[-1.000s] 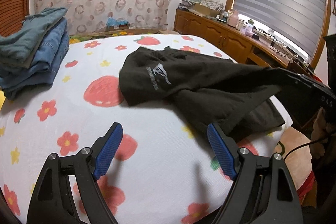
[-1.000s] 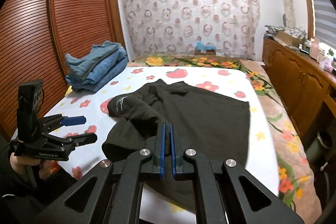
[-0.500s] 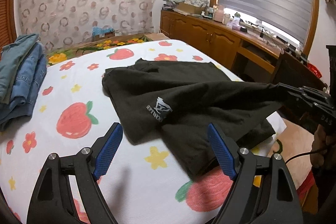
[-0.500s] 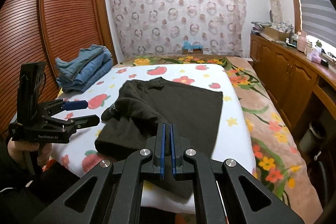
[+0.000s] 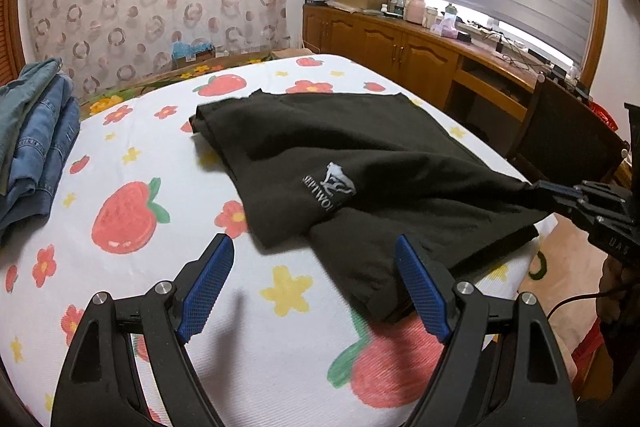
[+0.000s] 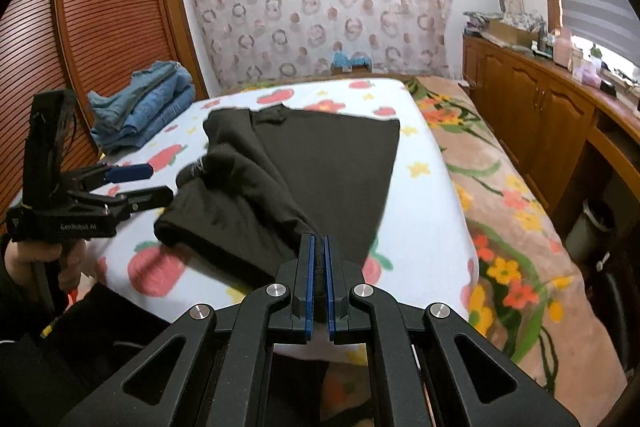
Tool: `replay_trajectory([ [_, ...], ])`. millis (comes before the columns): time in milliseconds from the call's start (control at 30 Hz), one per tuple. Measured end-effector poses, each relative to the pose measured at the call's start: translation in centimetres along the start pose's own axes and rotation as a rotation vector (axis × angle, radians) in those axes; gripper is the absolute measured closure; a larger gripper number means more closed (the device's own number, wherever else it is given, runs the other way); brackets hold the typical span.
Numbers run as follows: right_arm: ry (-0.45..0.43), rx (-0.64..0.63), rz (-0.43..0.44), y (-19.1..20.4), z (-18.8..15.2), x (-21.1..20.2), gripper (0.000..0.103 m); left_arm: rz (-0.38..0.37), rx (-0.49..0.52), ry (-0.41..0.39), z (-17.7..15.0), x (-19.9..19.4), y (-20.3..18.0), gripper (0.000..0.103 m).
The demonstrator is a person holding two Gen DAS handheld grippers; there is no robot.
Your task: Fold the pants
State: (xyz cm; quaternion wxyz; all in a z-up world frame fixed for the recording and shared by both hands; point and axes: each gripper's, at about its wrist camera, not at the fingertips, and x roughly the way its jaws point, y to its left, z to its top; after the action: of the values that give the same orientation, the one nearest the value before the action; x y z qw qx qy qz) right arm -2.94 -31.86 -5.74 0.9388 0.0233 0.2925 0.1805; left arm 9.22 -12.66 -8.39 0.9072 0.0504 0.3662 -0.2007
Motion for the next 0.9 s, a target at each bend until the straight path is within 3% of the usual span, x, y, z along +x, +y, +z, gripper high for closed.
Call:
replay_trajectory([
  [633,0.036,0.018,-0.015,0.0,1.3,0.9,0.099,-0.012,-0.003,0.062,-1.7,1.5,0.1,0.02],
  [800,0.016,-0.011,-0.03,0.6,1.5,0.1,0.096,-0.025,-0.019,0.055,-1.8,1.2,0.4,0.02],
  [900,-0.004,-0.033,-0.046,0.9,2.2,-0.4,0.088,-0.027,-0.035,0.018,-1.6,0.0,0.9,0.02],
])
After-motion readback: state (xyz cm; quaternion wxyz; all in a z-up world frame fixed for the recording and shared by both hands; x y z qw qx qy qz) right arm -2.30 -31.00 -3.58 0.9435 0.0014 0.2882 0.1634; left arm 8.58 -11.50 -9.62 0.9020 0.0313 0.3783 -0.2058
